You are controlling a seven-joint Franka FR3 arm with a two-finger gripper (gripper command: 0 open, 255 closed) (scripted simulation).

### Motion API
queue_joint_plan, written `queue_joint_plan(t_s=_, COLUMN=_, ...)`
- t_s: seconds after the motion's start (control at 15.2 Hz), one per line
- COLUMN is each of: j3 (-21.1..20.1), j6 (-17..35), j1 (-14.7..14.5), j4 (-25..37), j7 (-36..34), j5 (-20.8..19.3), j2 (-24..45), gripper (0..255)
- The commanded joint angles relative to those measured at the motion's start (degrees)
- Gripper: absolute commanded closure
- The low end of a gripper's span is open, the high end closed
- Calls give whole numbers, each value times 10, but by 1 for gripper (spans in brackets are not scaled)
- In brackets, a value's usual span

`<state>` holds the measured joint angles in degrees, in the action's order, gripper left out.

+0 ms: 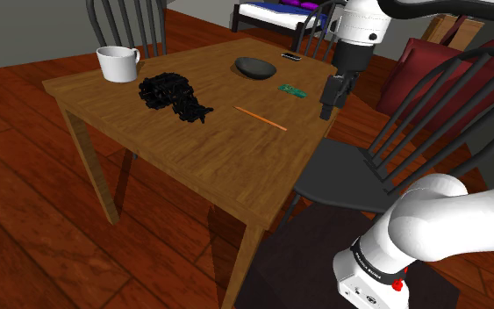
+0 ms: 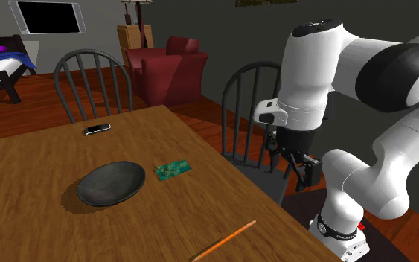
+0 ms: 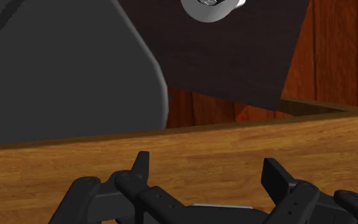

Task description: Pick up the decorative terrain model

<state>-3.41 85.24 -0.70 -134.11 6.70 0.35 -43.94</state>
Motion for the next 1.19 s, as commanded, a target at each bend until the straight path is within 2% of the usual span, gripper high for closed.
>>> queue_joint_plan(t_s=0.0, j3=0, j6=0, j1=0, j4=0, j7=0, j5=0, j2=0, gripper=0)
queue_joint_plan(t_s=0.33, j3=94, j6=46, j1=-17, j4=10, j7=176, j5=-42, j2=35, gripper=0)
queue_joint_plan(t_s=0.59, j3=167, j6=82, j1=-37, j4=43, j7=316, j5=-58, j2=90, gripper=0)
queue_joint_plan(t_s=0.86, j3=236, j6=112, j1=-63, j4=97, j7=459, j5=-52, j2=165, gripper=0)
queue_joint_plan(t_s=1.12, j3=299, j6=127, j1=-92, j4=171, j7=606, j5=-17, j2=257, gripper=0)
